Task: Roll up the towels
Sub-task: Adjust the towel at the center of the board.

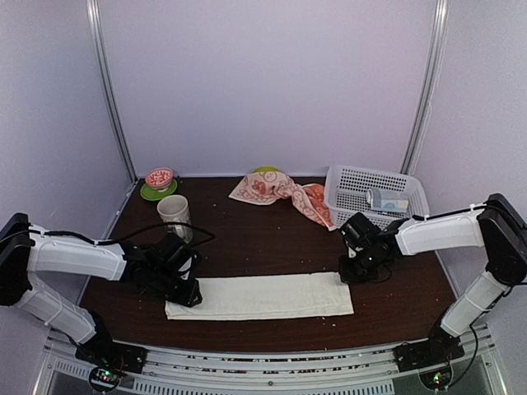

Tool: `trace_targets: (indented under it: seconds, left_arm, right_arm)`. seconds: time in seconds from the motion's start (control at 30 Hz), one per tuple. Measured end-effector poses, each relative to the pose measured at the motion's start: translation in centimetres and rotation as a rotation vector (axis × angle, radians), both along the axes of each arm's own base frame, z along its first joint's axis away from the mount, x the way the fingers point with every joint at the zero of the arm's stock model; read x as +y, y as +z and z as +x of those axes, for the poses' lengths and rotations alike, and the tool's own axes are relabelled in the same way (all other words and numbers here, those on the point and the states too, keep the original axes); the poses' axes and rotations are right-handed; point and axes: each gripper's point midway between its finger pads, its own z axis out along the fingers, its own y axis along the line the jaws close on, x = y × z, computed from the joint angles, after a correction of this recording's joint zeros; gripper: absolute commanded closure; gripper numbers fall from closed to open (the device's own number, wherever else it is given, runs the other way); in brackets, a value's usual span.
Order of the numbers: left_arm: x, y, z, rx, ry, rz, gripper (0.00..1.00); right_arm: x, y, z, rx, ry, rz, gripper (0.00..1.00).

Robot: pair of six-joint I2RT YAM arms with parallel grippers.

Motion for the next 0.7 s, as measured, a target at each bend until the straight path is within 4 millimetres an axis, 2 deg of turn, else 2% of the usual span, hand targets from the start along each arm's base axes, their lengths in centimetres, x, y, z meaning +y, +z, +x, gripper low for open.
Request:
trace_targets:
  seconds: [0.13, 0.23, 0.4, 0.47, 0.6, 0.7]
  left_arm:
    - [-0.8, 0.2, 0.4, 0.003, -0.011, -0.011, 0.69]
    - [-1.7, 0.5, 0.8, 0.000, -0.025, -0.025, 0.65]
    - [-2.6, 0.9, 0.7, -0.004, -0.053, -0.040, 0.50]
    - [-2.8, 1.3, 0.6, -0.007, -0.061, -0.049, 0.44]
    - [-3.5, 3.6, 1.1, -0.046, -0.081, -0.083, 0.38]
    - [-4.9, 6.7, 2.2, -0.105, -0.100, -0.134, 0.39]
  right_arm:
    - [-1.8, 0.1, 1.7, -0.014, -0.064, -0.019, 0.88]
    - [-3.6, 0.2, 3.1, -0.018, -0.115, -0.046, 0.83]
    - [-4.9, 1.0, 4.9, -0.028, -0.143, -0.074, 0.56]
    - [-4.8, 1.6, 5.1, -0.039, -0.144, -0.067, 0.50]
    - [-4.8, 4.2, 4.8, -0.090, -0.142, -0.029, 0.48]
    - [-4.8, 5.8, 4.1, -0.126, -0.155, 0.028, 0.48]
